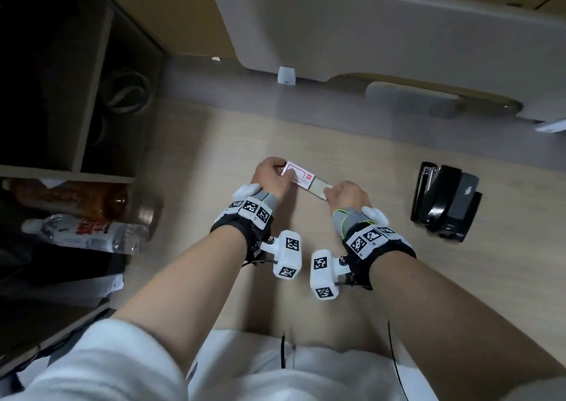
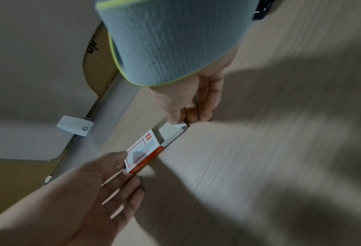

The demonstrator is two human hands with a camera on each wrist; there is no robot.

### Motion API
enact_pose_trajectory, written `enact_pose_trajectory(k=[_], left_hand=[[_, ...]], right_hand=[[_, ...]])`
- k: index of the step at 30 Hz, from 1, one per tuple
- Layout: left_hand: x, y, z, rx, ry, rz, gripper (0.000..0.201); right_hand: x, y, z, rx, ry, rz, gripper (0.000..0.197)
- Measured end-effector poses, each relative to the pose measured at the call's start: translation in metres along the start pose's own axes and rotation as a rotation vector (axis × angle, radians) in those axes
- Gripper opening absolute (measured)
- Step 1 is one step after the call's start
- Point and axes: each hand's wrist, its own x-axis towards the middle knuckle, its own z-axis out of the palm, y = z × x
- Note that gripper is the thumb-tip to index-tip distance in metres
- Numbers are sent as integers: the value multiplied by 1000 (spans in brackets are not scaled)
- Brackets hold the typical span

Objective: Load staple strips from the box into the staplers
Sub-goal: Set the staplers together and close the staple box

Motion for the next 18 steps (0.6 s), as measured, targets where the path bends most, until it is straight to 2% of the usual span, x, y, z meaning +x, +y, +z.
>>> enact_pose_trajectory(k=[5,9,12,15,18], left_hand=[[11,-1,3,23,-39,-48,16],[3,-6,6,42,-78,-40,19],[-2,-8,7,33,-81,-47,15],[-8,-5,10,36,-113,-54,18],[-18,1,15,36,-136,-53,25]], right_hand=[[2,-3,1,198,104,89,23],[11,-3,12,296,121,150,25],[12,-2,19,306,107,99,21],[28,16,32,292,117,18,31],[-1,7,7,307,125,-1,31]])
